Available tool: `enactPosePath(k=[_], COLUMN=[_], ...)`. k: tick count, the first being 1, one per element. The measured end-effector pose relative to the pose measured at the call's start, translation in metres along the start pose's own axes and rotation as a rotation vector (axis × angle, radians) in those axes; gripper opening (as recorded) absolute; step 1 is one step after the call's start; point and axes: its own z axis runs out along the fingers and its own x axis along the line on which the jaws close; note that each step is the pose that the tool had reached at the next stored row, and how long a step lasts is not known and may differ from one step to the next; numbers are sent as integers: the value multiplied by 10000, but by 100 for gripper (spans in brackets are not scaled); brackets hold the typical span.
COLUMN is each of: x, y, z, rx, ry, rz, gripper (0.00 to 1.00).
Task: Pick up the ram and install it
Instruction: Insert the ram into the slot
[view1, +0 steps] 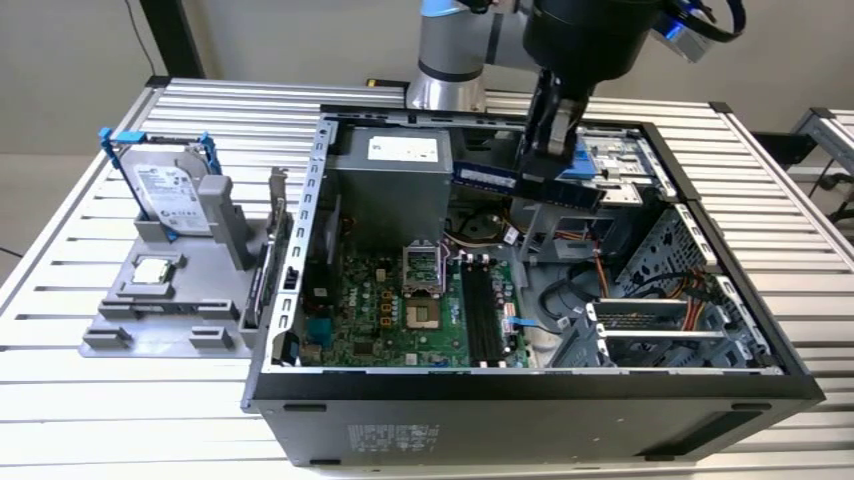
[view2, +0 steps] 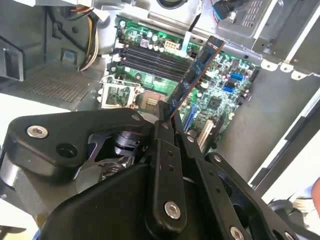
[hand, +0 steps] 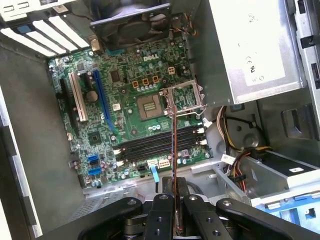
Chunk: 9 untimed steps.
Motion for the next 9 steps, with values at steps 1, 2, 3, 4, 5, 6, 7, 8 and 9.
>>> enactPosePath(k=[1,2,3,4,5,6,7,8,9], x=[0,0,0,0,0,0,0,0,0], y=[0,0,0,0,0,0,0,0,0], z=[0,0,0,0,0,0,0,0,0], rx=[0,1,1,2,2,3,3,3,4], ry=[-3,-4,-7,-9,-12,-14,-16,-19,-21], rz=[119,241,357,475,594,710,828,946,1066], gripper=[0,0,0,0,0,0,0,0,0])
